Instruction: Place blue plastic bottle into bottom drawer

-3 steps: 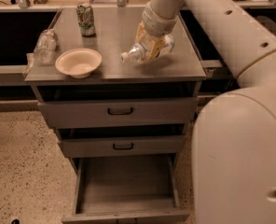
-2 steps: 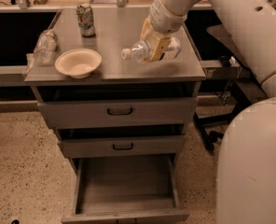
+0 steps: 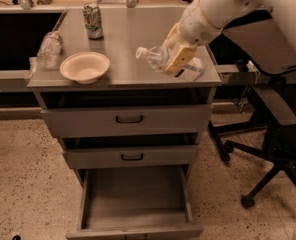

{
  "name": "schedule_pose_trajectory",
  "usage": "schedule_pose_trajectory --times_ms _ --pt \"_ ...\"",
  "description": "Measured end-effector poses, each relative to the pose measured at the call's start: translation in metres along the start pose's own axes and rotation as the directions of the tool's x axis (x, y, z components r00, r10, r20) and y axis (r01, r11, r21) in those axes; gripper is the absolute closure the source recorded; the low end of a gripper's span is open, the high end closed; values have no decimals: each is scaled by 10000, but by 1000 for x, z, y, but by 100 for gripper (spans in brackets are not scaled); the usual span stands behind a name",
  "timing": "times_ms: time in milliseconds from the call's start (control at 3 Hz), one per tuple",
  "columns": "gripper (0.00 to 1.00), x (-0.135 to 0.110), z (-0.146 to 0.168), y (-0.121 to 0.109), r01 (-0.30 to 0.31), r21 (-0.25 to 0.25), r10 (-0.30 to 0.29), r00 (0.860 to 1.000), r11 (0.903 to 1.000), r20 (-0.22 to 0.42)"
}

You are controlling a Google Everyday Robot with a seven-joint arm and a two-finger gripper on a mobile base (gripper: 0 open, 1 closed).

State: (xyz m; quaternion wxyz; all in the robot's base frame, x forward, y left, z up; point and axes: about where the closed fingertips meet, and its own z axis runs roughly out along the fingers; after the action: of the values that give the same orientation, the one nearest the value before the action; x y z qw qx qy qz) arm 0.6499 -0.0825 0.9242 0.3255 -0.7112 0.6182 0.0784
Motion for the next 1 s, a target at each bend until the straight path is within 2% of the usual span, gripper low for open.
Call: schedule_pose_trajectory --times_ms 333,667,1000 --pt "100 4 1 3 -456 19 450 9916 9990 1213" --pt "100 19 26 25 -1567 -191 1538 9276 9875 3404" --pt "100 6 32 67 -2588 -961 2676 7871 9611 5557"
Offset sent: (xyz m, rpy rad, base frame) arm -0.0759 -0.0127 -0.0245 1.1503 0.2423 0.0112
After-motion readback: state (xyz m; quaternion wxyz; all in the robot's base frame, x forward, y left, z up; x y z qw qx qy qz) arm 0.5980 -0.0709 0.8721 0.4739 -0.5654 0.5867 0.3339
